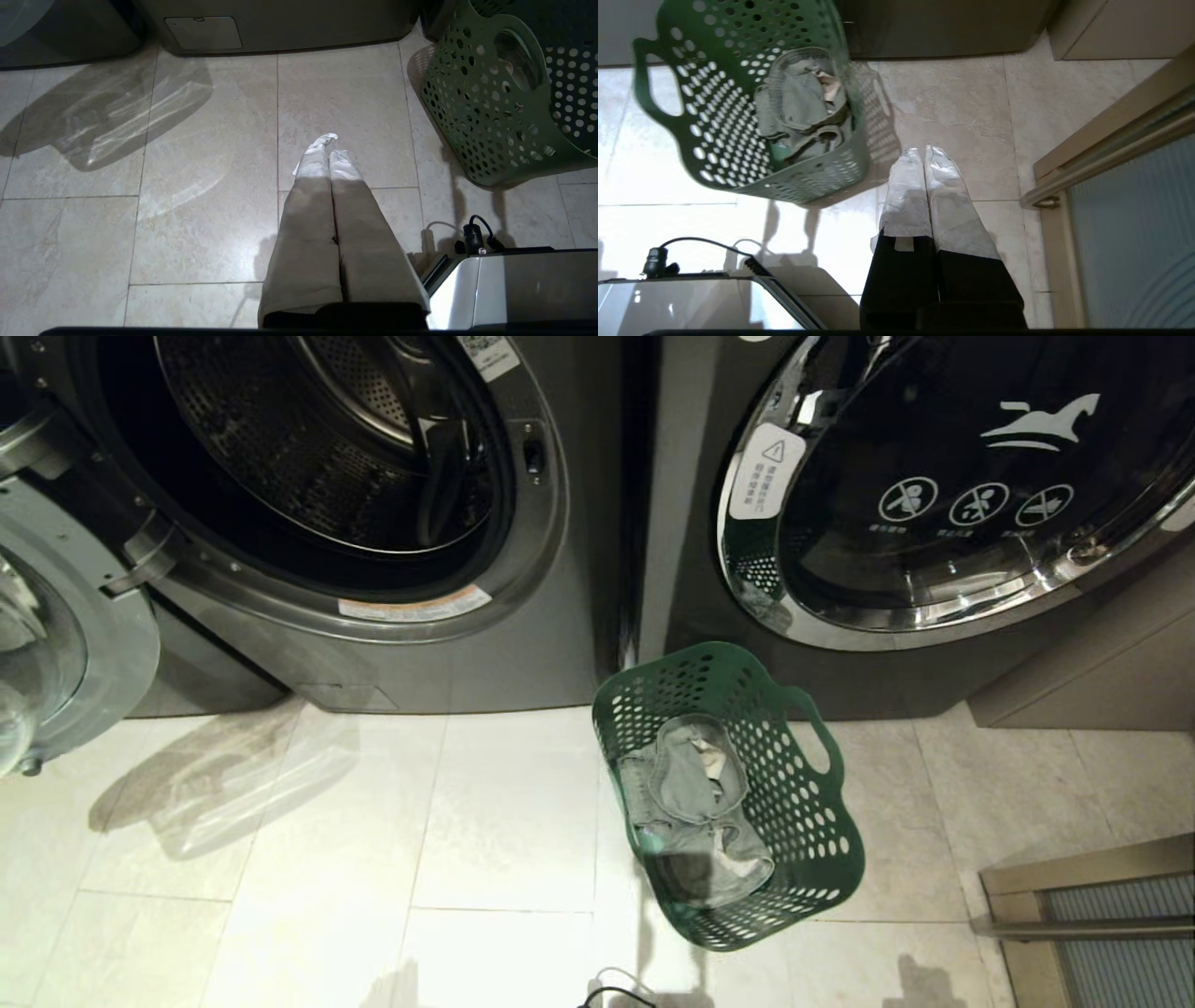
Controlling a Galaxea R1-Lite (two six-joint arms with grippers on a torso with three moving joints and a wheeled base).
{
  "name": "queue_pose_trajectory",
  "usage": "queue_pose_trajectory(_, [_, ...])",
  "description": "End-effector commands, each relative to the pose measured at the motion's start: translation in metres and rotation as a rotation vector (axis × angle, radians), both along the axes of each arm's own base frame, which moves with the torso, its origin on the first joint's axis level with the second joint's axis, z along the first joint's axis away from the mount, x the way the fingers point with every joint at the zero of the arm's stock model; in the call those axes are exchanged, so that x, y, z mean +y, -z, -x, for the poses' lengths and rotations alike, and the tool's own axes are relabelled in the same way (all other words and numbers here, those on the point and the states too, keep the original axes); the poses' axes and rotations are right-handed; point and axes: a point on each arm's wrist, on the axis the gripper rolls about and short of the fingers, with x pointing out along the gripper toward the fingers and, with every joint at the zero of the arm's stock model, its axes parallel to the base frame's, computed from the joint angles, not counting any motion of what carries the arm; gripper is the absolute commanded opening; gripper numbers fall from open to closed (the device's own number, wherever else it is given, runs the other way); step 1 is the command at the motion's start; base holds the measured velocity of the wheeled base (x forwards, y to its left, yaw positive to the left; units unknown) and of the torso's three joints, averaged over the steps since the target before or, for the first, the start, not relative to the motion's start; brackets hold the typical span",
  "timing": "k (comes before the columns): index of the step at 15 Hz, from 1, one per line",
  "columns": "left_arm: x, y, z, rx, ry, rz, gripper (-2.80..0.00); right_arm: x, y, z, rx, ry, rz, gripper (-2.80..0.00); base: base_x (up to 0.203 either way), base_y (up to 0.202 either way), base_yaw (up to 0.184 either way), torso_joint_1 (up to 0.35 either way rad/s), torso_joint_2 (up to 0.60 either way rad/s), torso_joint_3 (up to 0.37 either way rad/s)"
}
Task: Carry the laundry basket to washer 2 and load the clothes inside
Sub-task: Open the lid of the washing machine
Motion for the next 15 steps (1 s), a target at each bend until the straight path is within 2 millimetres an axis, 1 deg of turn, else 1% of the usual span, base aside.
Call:
queue_pose_trajectory(1, [0.0,-0.0001,-0.0001,0.002,-0.001,0.0,-2.8,0.0,-0.0004,0.0,-0.001,0.0,0.0,-2.8,0.0,0.198,-0.001,0.007,0.0,0.002])
queue_pose_trajectory(15, [0.0,-0.0002,-0.0001,0.001,0.0,0.003,-2.8,0.0,-0.0002,0.0,-0.001,0.0,-0.001,-2.8,0.0,0.196,-0.003,0.002,0.0,0.003])
